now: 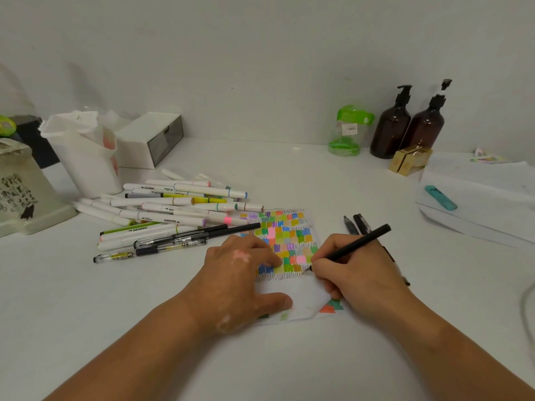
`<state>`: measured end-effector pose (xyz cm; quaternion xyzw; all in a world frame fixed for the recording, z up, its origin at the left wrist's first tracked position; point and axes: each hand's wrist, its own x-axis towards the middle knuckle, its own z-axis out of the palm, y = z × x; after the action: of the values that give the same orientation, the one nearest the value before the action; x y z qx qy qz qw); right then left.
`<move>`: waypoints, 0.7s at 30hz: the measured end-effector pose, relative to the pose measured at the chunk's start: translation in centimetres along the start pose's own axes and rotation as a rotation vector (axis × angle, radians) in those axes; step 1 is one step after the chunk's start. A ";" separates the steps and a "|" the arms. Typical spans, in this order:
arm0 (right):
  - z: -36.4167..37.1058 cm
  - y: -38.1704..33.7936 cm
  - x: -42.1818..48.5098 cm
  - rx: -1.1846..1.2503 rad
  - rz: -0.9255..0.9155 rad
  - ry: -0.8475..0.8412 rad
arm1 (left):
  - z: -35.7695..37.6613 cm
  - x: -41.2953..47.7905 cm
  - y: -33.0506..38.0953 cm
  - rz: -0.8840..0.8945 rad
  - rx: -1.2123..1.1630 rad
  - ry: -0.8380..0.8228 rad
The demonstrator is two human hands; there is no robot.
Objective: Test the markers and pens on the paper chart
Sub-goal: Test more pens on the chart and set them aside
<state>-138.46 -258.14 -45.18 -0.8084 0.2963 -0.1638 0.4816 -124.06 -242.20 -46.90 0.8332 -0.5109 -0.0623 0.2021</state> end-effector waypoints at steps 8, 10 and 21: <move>-0.1 0.0 0.0 -0.048 -0.016 -0.021 | -0.1 0.0 0.2 -0.008 0.004 -0.015; -0.1 0.0 0.0 -0.044 -0.013 -0.005 | -0.1 0.0 0.2 -0.011 0.002 -0.019; -0.2 0.0 0.2 -0.168 -0.040 0.061 | -0.2 0.0 0.2 -0.009 -0.006 -0.017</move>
<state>-138.42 -258.43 -45.09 -0.8464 0.3074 -0.1722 0.3994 -124.17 -242.22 -46.64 0.8344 -0.5086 -0.0718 0.1998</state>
